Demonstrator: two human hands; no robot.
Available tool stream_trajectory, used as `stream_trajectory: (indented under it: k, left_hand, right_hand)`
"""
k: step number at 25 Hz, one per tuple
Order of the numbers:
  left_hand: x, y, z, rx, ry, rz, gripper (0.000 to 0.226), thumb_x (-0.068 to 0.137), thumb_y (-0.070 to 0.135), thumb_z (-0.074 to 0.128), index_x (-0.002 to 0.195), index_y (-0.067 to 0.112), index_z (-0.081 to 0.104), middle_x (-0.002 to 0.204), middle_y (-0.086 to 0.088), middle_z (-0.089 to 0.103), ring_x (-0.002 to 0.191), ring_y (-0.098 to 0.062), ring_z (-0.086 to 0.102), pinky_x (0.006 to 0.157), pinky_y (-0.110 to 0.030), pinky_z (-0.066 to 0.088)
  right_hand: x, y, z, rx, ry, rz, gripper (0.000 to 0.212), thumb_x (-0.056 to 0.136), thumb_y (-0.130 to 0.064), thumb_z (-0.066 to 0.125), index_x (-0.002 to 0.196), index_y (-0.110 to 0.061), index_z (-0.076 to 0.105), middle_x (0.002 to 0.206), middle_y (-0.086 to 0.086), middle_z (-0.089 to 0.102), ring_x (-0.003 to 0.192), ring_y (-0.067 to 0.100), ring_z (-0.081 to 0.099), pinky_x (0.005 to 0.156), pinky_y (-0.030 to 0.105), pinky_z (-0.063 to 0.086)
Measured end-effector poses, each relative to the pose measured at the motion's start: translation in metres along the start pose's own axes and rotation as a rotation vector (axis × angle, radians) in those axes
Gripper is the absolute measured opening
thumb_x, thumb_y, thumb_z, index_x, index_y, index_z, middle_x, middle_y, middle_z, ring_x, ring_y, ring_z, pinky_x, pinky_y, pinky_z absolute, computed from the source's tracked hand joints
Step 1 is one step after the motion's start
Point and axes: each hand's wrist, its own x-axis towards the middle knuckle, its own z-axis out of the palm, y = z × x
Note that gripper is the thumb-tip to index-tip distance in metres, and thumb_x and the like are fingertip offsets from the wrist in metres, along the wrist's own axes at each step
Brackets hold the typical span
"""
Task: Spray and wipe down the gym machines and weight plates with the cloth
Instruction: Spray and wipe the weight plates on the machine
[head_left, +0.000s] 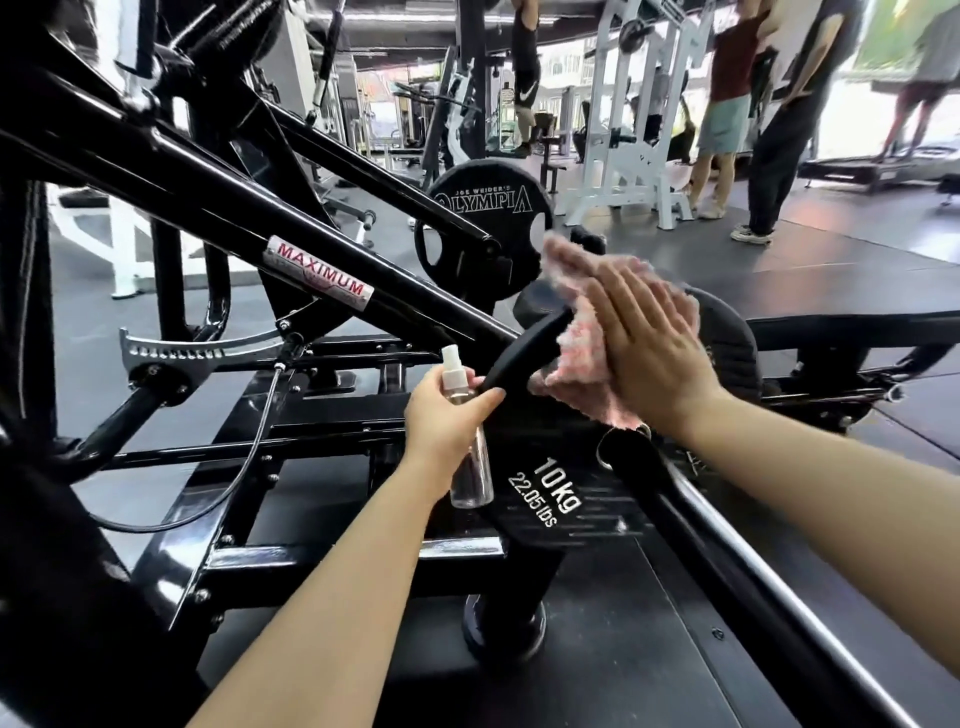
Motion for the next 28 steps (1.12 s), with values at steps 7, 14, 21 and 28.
stream_trajectory:
  k: [7,14,21,28]
  left_hand:
    - [0.006,0.013,0.010,0.054,0.020,0.083,0.029,0.074,0.011,0.077,0.080,0.026,0.053,0.086,0.007,0.065,0.084,-0.013,0.062,0.082,-0.026,0.049]
    - [0.010,0.016,0.012,0.106,0.011,0.060,0.029,0.073,0.016,0.079,0.080,0.025,0.053,0.081,0.004,0.061,0.078,-0.014,0.059,0.076,-0.029,0.050]
    - [0.007,0.010,0.010,0.093,0.065,-0.008,0.033,0.069,0.018,0.083,0.078,0.026,0.052,0.089,-0.002,0.065,0.088,-0.021,0.063,0.085,-0.038,0.052]
    - [0.003,0.009,0.007,0.180,0.048,0.003,0.030,0.071,0.020,0.081,0.086,0.022,0.054,0.096,-0.003,0.065,0.094,-0.022,0.062,0.090,-0.039,0.050]
  right_hand:
    - [-0.041,-0.047,0.002,0.128,-0.489,0.260,0.064,0.077,-0.028,0.034,0.129,0.009,0.044,0.127,0.033,0.052,0.115,0.052,0.051,0.097,0.060,0.041]
    - [0.018,-0.044,-0.021,0.391,-0.547,0.152,0.042,0.096,-0.031,0.043,0.136,-0.020,0.044,0.143,0.007,0.043,0.133,0.024,0.036,0.108,0.026,0.012]
    - [-0.021,-0.026,-0.019,0.419,-0.707,-0.122,0.065,0.094,-0.029,0.047,0.150,-0.028,0.014,0.159,-0.005,-0.002,0.145,0.011,-0.009,0.112,0.028,-0.015]
    - [-0.044,0.040,-0.016,0.186,-0.588,-0.466,0.053,0.076,-0.031,0.034,0.120,-0.028,0.065,0.146,-0.002,0.040,0.132,0.025,0.043,0.096,0.037,0.048]
